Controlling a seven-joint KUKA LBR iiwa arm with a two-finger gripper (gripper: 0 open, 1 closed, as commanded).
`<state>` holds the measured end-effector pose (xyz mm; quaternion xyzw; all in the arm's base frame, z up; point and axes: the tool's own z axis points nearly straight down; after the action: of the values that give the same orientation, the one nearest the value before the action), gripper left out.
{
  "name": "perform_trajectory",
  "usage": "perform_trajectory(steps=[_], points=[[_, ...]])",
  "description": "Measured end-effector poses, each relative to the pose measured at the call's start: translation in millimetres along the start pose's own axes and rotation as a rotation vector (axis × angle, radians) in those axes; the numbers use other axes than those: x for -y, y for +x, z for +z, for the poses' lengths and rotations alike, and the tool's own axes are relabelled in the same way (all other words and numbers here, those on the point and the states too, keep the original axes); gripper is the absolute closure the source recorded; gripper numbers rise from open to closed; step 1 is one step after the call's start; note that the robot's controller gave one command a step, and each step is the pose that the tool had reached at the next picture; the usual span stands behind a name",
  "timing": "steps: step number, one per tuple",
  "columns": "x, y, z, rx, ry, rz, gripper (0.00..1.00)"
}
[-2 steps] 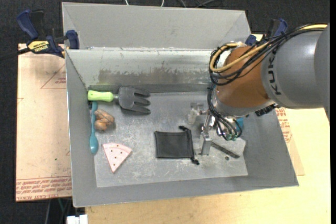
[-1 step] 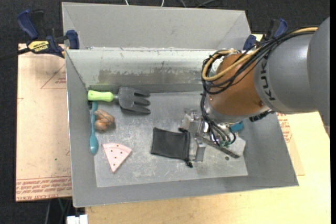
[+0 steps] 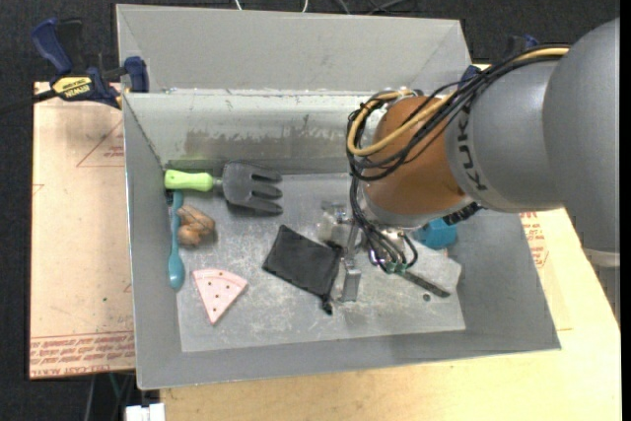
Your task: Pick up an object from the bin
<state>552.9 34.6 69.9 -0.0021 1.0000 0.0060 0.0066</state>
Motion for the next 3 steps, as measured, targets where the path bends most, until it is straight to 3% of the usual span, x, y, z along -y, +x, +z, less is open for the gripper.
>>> perform_trajectory(steps=[1, 2, 3], points=[[-31, -60.4, -1, 0.006, 0.000, -0.427, 1.00], [-31, -60.4, -1, 0.006, 0.000, -0.427, 1.00], [-49, -43.6, -65, 0.001, -0.003, -0.382, 1.00]])
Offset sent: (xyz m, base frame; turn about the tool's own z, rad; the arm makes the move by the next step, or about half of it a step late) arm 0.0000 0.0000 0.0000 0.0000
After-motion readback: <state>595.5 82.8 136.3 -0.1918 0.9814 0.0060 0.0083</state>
